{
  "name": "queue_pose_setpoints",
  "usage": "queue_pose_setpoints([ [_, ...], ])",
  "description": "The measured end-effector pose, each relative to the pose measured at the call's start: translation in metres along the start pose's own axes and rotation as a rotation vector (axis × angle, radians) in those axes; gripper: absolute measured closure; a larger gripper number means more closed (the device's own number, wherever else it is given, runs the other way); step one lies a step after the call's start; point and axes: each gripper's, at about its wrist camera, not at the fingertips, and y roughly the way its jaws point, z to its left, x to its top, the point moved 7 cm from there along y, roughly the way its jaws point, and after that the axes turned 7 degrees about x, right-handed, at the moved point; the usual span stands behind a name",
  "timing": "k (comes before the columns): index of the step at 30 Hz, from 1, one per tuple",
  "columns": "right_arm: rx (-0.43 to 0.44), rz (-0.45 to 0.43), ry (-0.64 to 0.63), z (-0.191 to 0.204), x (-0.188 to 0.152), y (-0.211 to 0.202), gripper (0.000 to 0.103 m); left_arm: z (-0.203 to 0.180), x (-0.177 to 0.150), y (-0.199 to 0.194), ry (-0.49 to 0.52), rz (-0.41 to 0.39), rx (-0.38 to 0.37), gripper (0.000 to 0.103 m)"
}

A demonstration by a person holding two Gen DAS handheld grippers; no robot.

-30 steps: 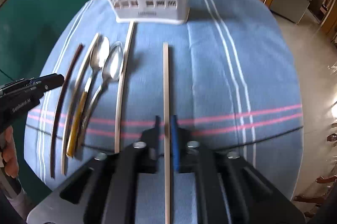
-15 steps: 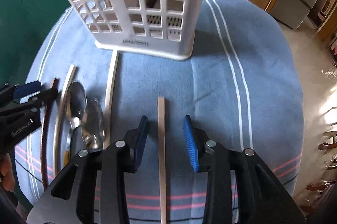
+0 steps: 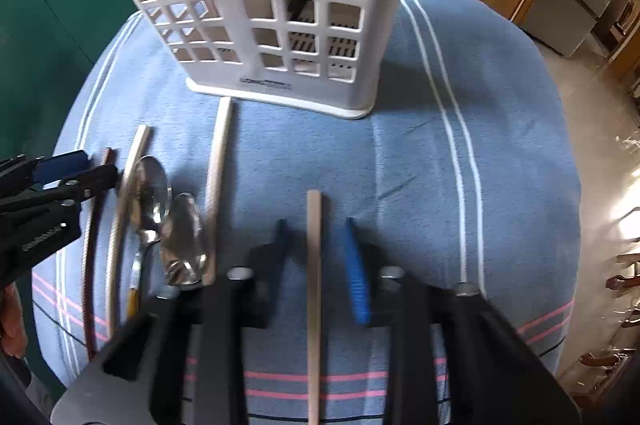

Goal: Organize utensils

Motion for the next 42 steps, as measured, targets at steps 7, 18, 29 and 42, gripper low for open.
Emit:
queue_pose_setpoints([
  [7,0.037,-0.064,0.012,0.013,-0.012,-0.017,0.097,-0.007,-0.005,-0.011,-0.020,-0.037,-0.008,0.097],
  [18,0.079,-0.288,-0.007,0.019,-0.020,-0.126,0.096,-0.003,-0.001,-0.109,-0.059,-0.265,-0.036,0.097],
  [29,0.129,-0.561,-0.044,0.024,-0.011,-0.246,0.096,0.026,0.008,-0.253,-0.126,-0.597,-0.076,0.097],
  [42,0.071,-0.839,-0.116,0.052,0.066,-0.362,0.096,0.034,0.076,-0.370,-0.132,-0.864,-0.156,0.097],
])
